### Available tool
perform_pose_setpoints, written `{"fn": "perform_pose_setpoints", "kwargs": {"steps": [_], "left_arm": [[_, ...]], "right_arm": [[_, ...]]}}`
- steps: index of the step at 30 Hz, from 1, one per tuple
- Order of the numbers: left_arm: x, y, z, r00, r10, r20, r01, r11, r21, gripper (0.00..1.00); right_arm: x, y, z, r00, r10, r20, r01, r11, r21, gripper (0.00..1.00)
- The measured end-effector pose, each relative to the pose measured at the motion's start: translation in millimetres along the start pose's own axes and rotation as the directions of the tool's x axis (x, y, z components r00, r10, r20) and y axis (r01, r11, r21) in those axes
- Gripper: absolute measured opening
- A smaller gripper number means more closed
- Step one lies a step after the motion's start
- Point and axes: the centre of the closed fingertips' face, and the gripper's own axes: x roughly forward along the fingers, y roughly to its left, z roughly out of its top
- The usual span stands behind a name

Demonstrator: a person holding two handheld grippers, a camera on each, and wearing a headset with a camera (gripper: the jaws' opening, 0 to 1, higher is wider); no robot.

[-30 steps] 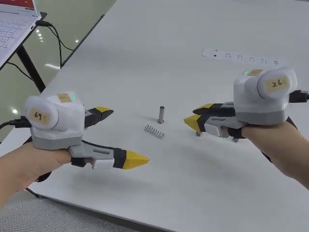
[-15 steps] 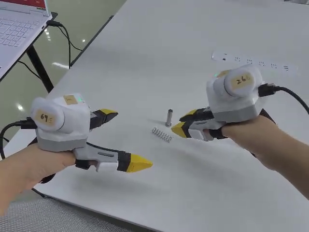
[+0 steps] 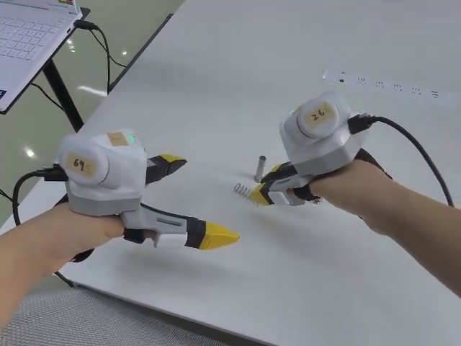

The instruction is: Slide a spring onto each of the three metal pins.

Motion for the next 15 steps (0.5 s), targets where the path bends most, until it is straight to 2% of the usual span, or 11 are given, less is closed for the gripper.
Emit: {"fn": "perform_pose_setpoints", "kwargs": {"steps": [8, 15], "left_arm": [[-4.8, -0.1, -2.0, 0.9999, -0.012, -0.003, 0.012, 1.0, -0.005, 0.98], [-3.1, -6.8, -3.0, 0.9992, -0.038, -0.013, 0.038, 0.999, 0.002, 0.98]], "right_arm": [[14.1, -0.9, -11.5, 0.9992, -0.015, -0.036, 0.016, 0.999, 0.032, 0.16], [19.7, -1.9, -18.1, 0.9988, -0.038, -0.031, 0.039, 0.998, 0.056, 0.15]]}}
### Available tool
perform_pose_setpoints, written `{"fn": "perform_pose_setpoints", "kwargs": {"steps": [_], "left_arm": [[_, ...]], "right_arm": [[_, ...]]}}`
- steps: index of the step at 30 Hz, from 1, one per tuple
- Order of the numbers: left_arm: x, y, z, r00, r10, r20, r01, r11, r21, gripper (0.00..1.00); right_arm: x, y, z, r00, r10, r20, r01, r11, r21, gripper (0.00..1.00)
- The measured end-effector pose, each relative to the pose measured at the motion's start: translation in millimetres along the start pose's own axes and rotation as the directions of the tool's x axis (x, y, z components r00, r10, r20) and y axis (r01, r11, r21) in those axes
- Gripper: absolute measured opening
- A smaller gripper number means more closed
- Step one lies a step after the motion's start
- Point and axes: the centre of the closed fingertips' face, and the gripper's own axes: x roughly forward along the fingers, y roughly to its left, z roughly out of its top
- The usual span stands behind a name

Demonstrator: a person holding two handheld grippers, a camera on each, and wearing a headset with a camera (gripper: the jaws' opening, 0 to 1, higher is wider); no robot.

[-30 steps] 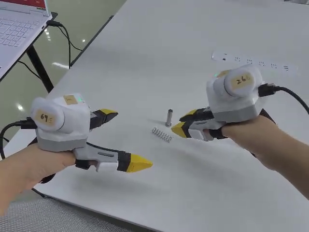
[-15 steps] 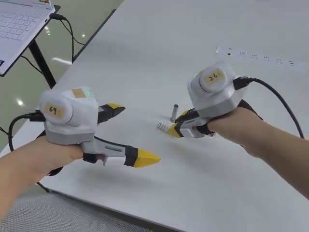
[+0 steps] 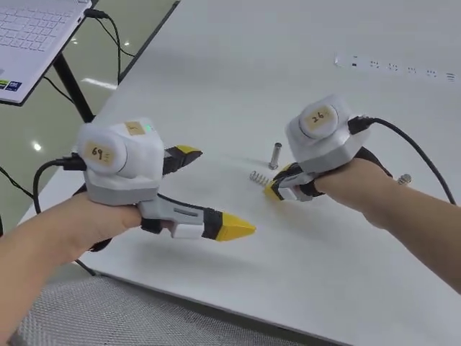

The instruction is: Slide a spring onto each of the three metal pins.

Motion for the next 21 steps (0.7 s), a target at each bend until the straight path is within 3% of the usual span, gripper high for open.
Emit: {"fn": "perform_pose_setpoints", "kwargs": {"steps": [7, 9, 10, 13, 16, 21], "left_arm": [[-2.9, 1.9, 6.3, 0.9996, 0.026, 0.009, -0.026, 1.0, 0.002, 0.98], [-2.7, -0.2, 8.1, 0.9995, 0.028, 0.013, -0.028, 1.0, 0.001, 0.98], [-2.0, -1.3, 8.0, 0.9996, 0.028, 0.01, -0.028, 1.0, 0.004, 0.98], [-0.9, -4.3, 7.2, 0.9996, 0.028, -0.001, -0.028, 1.0, 0.013, 0.98], [-0.3, -5.7, 8.1, 0.9996, 0.029, 0.004, -0.029, 1.0, 0.007, 0.98], [5.5, -9.8, 6.9, 0.9999, 0.008, -0.009, -0.008, 1.0, 0.022, 0.98]], "right_arm": [[4.2, -4.0, -1.6, 1.0, -0.007, -0.005, 0.007, 1.0, -0.019, 0.13], [6.6, -6.9, -7.5, 0.9997, -0.012, -0.019, 0.011, 0.999, -0.054, 0.1], [6.8, -10.0, -3.9, 0.9998, -0.018, 0.005, 0.018, 0.995, -0.094, 0.08], [4.1, -7.9, -8.8, 1.0, -0.002, -0.002, 0.001, 0.994, -0.11, 0.08], [-3.8, -6.0, -10.9, 1.0, 0.005, 0.0, -0.004, 0.988, -0.155, 0.08], [-21.9, -5.1, -5.0, 0.9976, 0.042, 0.056, -0.035, 0.992, -0.123, 0.08]]}}
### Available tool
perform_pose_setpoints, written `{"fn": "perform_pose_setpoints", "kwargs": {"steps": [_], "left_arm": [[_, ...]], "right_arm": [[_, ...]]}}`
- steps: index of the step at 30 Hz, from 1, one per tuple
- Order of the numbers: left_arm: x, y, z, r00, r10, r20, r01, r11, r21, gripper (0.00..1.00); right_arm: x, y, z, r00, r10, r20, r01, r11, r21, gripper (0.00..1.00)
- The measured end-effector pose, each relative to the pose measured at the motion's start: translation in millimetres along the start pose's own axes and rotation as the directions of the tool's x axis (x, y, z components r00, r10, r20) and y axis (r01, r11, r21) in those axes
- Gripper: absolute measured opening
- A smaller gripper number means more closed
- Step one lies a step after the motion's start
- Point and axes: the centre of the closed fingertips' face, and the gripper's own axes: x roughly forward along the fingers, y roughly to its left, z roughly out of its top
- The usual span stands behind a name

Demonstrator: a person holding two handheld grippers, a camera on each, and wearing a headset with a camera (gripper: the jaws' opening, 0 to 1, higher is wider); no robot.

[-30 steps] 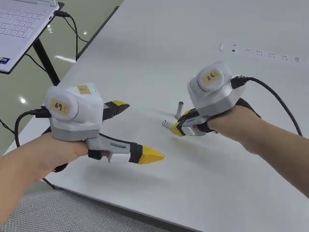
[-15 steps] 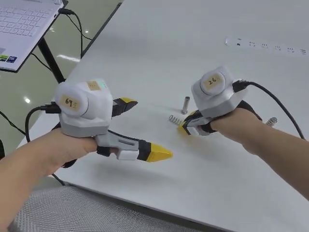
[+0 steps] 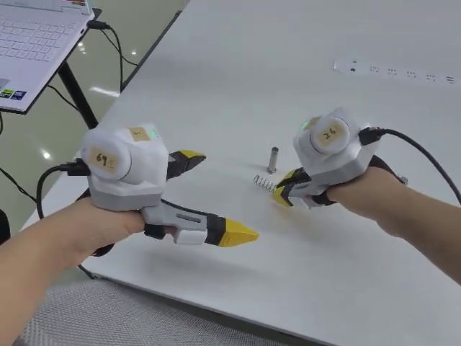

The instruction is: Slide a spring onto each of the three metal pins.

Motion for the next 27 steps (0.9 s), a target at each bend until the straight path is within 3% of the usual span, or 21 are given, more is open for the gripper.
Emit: {"fn": "perform_pose_setpoints", "kwargs": {"steps": [9, 15, 20, 27], "left_arm": [[13.2, -9.3, 7.7, 0.999, -0.045, 0.0, 0.045, 0.999, 0.019, 0.98], [23.7, -21.9, 8.2, 0.9957, -0.092, -0.012, 0.092, 0.995, 0.034, 0.95], [29.0, -30.6, 11.7, 0.992, -0.126, -0.007, 0.126, 0.99, 0.056, 0.91], [33.4, -37.8, 10.8, 0.9858, -0.168, -0.01, 0.168, 0.984, 0.058, 0.83]], "right_arm": [[-31.6, 7.9, 2.0, 0.9992, 0.027, 0.03, -0.025, 0.998, -0.052, 0.07], [-53.3, 16.9, -0.7, 0.9987, 0.036, 0.037, -0.032, 0.993, -0.116, 0.07], [-61.4, 21.1, -12.2, 0.9984, 0.045, 0.034, -0.039, 0.989, -0.145, 0.07], [-68.8, 30.6, -22.5, 0.9979, 0.053, 0.038, -0.042, 0.971, -0.237, 0.07]]}}
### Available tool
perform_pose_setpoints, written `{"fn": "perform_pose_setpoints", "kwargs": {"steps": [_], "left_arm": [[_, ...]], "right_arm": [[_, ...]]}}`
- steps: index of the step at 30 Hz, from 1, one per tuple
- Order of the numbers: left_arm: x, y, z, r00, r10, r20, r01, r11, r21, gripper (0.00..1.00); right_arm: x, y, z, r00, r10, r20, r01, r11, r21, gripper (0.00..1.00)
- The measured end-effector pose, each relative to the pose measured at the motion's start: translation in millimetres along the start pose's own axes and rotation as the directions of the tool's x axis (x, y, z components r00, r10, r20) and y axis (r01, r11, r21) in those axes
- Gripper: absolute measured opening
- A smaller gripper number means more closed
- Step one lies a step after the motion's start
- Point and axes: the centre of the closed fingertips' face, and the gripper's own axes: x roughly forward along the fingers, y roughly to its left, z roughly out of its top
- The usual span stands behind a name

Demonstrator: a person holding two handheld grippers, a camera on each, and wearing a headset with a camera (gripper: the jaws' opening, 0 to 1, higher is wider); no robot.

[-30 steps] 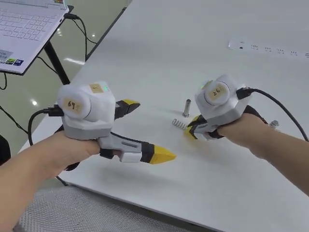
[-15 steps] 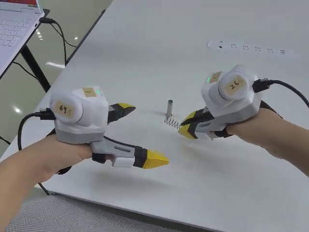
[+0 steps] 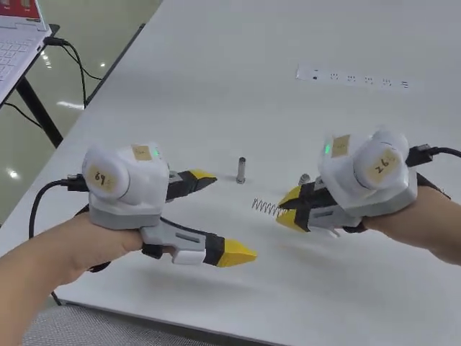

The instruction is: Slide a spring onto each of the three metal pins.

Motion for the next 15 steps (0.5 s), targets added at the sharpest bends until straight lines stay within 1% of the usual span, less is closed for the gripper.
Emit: {"fn": "perform_pose_setpoints", "kwargs": {"steps": [2, 5, 8, 10, 12, 15], "left_arm": [[3.1, -3.6, 0.7, 0.9999, -0.016, 0.004, 0.016, 1.0, 0.002, 0.82], [7.3, -6.9, 3.1, 0.9994, -0.032, 0.011, 0.032, 0.999, 0.005, 0.77], [11.0, -9.9, 8.1, 0.9982, -0.054, 0.027, 0.054, 0.998, 0.009, 0.73], [12.8, -13.1, 11.4, 0.9968, -0.072, 0.035, 0.071, 0.997, 0.024, 0.65], [14.8, -15.5, 12.7, 0.9958, -0.085, 0.035, 0.084, 0.996, 0.034, 0.58], [18.6, -20.3, 10.4, 0.9932, -0.114, 0.026, 0.113, 0.993, 0.038, 0.45]], "right_arm": [[-1.1, 2.5, 0.3, 1.0, 0.001, -0.001, -0.001, 1.0, -0.015, 0.07], [-2.4, 6.0, -0.3, 0.9999, 0.009, -0.005, -0.009, 0.999, -0.043, 0.07], [-3.6, 9.2, -2.3, 0.9998, 0.016, -0.011, -0.017, 0.995, -0.102, 0.07], [-4.7, 11.9, -3.4, 0.9997, 0.022, -0.009, -0.023, 0.993, -0.118, 0.07], [-6.3, 14.3, -4.6, 0.9996, 0.028, -0.008, -0.029, 0.988, -0.152, 0.07], [-9.7, 17.5, -4.3, 0.9996, 0.029, -0.001, -0.029, 0.984, -0.177, 0.07]]}}
